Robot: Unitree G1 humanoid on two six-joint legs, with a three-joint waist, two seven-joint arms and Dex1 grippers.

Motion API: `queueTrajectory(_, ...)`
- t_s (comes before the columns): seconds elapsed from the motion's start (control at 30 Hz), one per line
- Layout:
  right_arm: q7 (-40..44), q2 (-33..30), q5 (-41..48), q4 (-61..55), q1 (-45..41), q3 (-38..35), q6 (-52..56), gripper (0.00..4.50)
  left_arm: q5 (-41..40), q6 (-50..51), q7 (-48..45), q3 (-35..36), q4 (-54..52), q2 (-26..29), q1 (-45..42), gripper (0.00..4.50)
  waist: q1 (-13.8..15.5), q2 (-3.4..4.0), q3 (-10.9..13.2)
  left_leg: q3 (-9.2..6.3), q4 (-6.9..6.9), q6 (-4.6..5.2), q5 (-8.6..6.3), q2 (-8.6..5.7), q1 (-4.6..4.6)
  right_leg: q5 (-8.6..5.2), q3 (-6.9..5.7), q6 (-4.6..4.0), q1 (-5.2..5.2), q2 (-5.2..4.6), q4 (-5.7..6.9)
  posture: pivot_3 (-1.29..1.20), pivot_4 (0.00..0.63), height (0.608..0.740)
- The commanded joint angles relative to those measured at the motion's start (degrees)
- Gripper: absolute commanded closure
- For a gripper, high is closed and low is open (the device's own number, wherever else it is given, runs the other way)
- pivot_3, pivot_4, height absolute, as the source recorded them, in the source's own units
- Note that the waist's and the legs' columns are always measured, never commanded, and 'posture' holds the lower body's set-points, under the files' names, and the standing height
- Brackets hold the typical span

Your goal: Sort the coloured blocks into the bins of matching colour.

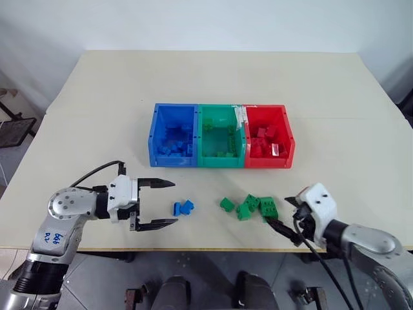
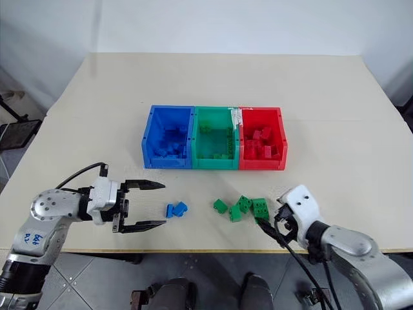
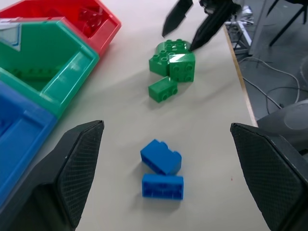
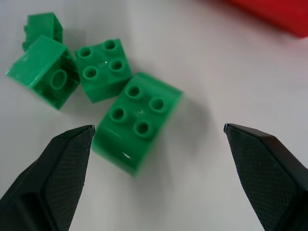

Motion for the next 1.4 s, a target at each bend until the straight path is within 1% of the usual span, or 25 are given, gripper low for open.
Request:
queueTrajectory(0.03,-1.4,1.5,0.8,-1.6,-1.3,2.0,2.9,0.94,-1.4,-0.1,0.5,2.5,-3.2,0.8,1.2,0.00,-0.1,-0.01,0.0,0.00,0.00,0.00,0.00,0.00,0.00,0.00,0.00,0.00,-0.01,0.00,0.00,0.00,0.150,0.740)
queueTrajectory(0.23,-2.7,2.4,-0.6,-1.3,-3.3,4.8,4.5,3.03,-1.7,0.1,0.7,2.5,-4.5,-0.1,1.9,0.00,-0.2,-0.02,0.0,0.00,0.00,0.00,0.00,0.03,0.04,0.00,0.00,0.00,0.00,0.03,0.05,0.00,0.150,0.740)
queueTrajectory(0.27,-3.7,2.5,-1.3,-0.9,-3.5,4.3,4.5,3.11,-1.7,0.1,1.0,2.3,-4.6,-0.5,1.9,0.00,-0.2,-0.04,0.0,0.00,0.00,0.00,0.00,0.03,0.03,0.00,0.00,0.00,0.00,0.03,0.05,0.00,0.150,0.740)
queueTrajectory(0.33,-5.7,3.0,-2.4,-0.7,-3.3,3.0,4.7,3.11,-1.6,-0.1,1.8,2.3,-4.7,-1.2,1.9,0.00,-0.2,-0.05,0.0,0.01,0.00,0.00,0.00,0.03,0.04,0.00,0.00,0.00,0.00,0.03,0.06,0.00,0.150,0.740)
queueTrajectory(0.4,-9.9,3.5,-6.0,-0.7,-2.4,1.4,4.7,3.11,-1.7,-0.2,3.4,3.0,-4.3,-2.4,2.0,0.00,-0.1,-0.04,0.0,0.01,0.00,0.00,0.00,0.03,0.03,0.00,0.00,-0.01,0.00,0.03,0.06,0.00,0.150,0.740)
queueTrajectory(0.47,-10.9,3.7,-7.4,-0.8,-1.8,-0.2,3.1,3.11,-2.0,0.2,5.6,4.3,-3.7,-3.6,2.3,0.00,0.0,-0.07,0.0,0.02,0.02,0.00,0.00,0.02,0.03,0.00,0.02,-0.01,0.00,0.03,0.06,0.00,0.150,0.740)
queueTrajectory(0.53,-9.0,3.9,-7.0,-0.6,-2.8,-1.3,-0.3,3.11,-1.7,-0.1,6.8,5.3,-3.2,-4.2,3.0,0.00,0.0,-0.08,0.0,0.01,0.05,0.00,0.00,0.01,0.00,0.00,0.02,-0.01,0.00,0.02,0.05,0.00,0.150,0.740)
queueTrajectory(0.63,-1.6,3.5,-5.1,0.9,-7.5,-1.5,-8.4,3.11,-1.6,-0.2,9.0,7.0,-3.0,-4.9,4.6,0.00,-0.5,-0.01,0.0,0.02,0.04,0.00,0.00,0.02,0.02,0.00,0.02,-0.01,-0.01,0.03,0.05,0.00,0.150,0.740)
queueTrajectory(0.73,2.5,3.6,-5.3,4.1,-13.6,0.9,-11.9,3.11,-2.0,0.4,11.1,8.8,-3.7,-5.5,6.3,0.00,-1.2,-0.01,0.0,0.03,0.00,0.00,0.00,0.06,0.06,0.00,0.04,-0.01,-0.03,0.07,0.08,0.00,0.150,0.740)
queueTrajectory(0.77,2.1,3.8,-7.7,6.5,-16.9,2.9,-13.5,3.11,-2.3,0.5,11.9,9.5,-3.9,-5.7,6.8,0.00,-1.4,-0.02,0.0,0.01,0.00,0.00,0.00,0.06,0.05,0.00,0.04,-0.01,-0.03,0.07,0.09,0.00,0.150,0.740)
queueTrajectory(0.87,0.5,8.2,-11.3,14.9,-29.8,8.7,-14.4,3.11,-4.0,1.9,14.5,12.9,-4.6,-6.0,9.2,0.00,-2.0,-0.03,0.0,0.03,0.00,0.00,0.00,0.06,0.04,0.00,0.04,-0.01,-0.04,0.07,0.10,0.00,0.150,0.740)
queueTrajectory(0.93,-0.5,12.0,-14.3,22.7,-38.2,12.9,-14.1,3.11,-3.2,1.2,15.6,15.0,-5.9,-5.9,12.6,0.00,-2.6,0.01,0.0,0.05,0.01,-0.03,0.01,0.08,0.05,0.00,0.07,-0.01,-0.16,0.08,0.22,0.00,0.150,0.740)
queueTrajectory(0.97,-0.8,13.1,-15.5,25.6,-40.8,14.2,-13.9,3.11,-2.9,0.9,15.9,15.4,-6.3,-5.8,13.6,0.00,-3.0,0.00,0.0,0.03,0.01,-0.04,0.02,0.07,0.01,0.00,0.09,-0.01,-0.29,0.07,0.43,0.00,0.150,0.740)
queueTrajectory(1.03,-0.2,15.1,-17.5,30.4,-44.5,15.9,-16.0,3.11,-2.7,0.7,16.7,16.2,-6.9,-5.7,14.6,0.00,-2.8,0.00,0.0,-0.01,-0.02,-0.10,-0.01,0.08,-0.02,0.00,0.10,-0.01,-0.46,0.07,0.67,0.00,0.150,0.740)
queueTrajectory(1.1,1.6,16.9,-18.0,33.7,-47.3,17.1,-18.1,2.37,-2.9,0.9,17.8,17.4,-7.6,-5.6,15.5,0.00,-2.7,-0.03,0.0,-0.05,-0.03,-0.13,-0.02,0.08,-0.17,0.00,0.09,-0.01,-0.66,0.07,0.79,0.00,0.150,0.740)
queueTrajectory(1.17,2.8,17.7,-18.3,35.5,-48.5,17.3,-18.9,1.73,-3.1,1.0,18.2,17.9,-8.2,-5.4,15.9,0.00,-2.7,-0.03,0.0,-0.01,-0.02,-0.13,-0.03,0.06,-0.27,0.00,0.09,-0.01,-0.73,0.06,0.76,0.00,0.150,0.740)
queueTrajectory(1.2,3.5,17.8,-18.3,36.0,-48.6,17.2,-19.3,1.35,-3.2,1.2,17.9,17.8,-8.5,-5.2,16.2,0.00,-2.8,-0.03,0.0,0.00,-0.02,-0.13,-0.03,0.06,-0.27,0.00,0.09,-0.01,-0.73,0.06,0.76,0.00,0.150,0.740)
queueTrajectory(1.33,6.4,16.6,-18.1,34.8,-46.6,16.1,-21.4,0.05,-3.8,2.2,17.8,17.5,-8.6,-4.8,15.7,0.00,-3.1,-0.02,0.0,0.05,-0.02,-0.15,-0.02,0.08,-0.27,0.00,0.10,-0.01,-0.77,0.07,0.77,0.00,0.150,0.740)
queueTrajectory(1.4,8.7,15.3,-16.9,32.1,-43.6,13.7,-25.2,0.02,-4.0,3.1,17.4,16.7,-8.3,-4.4,14.3,0.00,-2.9,-0.03,0.0,0.05,-0.02,-0.15,-0.02,0.09,-0.26,0.00,0.10,-0.01,-0.77,0.07,0.77,0.00,0.150,0.740)
